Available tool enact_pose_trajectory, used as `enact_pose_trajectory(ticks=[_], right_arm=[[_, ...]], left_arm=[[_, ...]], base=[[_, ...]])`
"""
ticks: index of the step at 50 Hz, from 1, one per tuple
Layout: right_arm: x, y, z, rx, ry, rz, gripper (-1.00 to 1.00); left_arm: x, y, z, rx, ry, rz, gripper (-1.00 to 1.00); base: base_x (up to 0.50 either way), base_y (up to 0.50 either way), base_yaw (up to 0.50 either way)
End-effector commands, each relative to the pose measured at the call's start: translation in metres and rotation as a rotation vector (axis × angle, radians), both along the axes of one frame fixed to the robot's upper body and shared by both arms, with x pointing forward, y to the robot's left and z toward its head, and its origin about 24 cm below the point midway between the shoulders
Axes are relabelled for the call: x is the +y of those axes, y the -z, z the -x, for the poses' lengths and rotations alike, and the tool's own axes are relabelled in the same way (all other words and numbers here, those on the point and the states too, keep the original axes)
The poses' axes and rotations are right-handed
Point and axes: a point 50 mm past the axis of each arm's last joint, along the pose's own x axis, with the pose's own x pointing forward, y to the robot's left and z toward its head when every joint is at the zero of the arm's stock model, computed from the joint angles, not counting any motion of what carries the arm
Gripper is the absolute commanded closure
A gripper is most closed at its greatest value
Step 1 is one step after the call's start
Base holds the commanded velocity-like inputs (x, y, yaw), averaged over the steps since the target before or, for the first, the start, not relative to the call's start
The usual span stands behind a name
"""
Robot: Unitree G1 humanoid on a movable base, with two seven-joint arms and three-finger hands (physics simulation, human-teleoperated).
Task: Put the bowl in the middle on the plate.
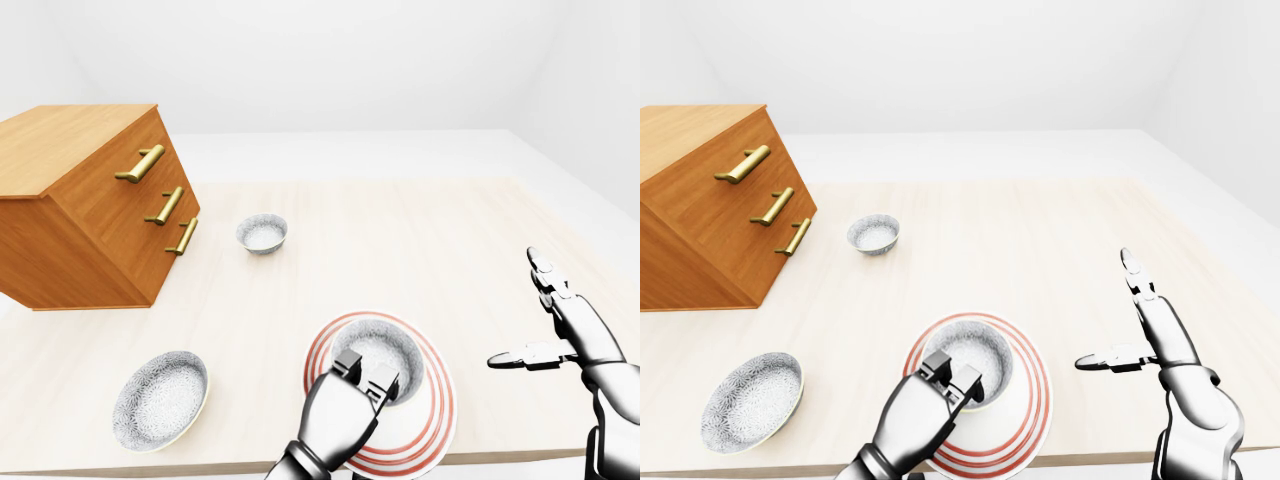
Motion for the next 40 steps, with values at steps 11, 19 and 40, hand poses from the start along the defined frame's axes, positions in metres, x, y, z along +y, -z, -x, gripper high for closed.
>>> enact_pose_trajectory(ticks=[11,19,40], right_arm=[[-0.0006,0.0016,-0.0002,0.005,0.003,-0.003,-1.0],[-0.0002,0.001,0.0,0.004,0.002,-0.001,-1.0],[0.0001,0.0005,-0.0006,0.002,0.0,0.0,-1.0]], left_arm=[[-0.0013,0.0026,-0.0007,-0.044,-0.008,-0.012,1.0],[-0.0017,0.0049,-0.0009,-0.041,-0.007,-0.009,1.0],[-0.0037,0.007,-0.0011,-0.031,-0.006,-0.008,1.0]], base=[[0.0,0.0,0.0],[0.0,0.0,0.0],[0.0,0.0,0.0]])
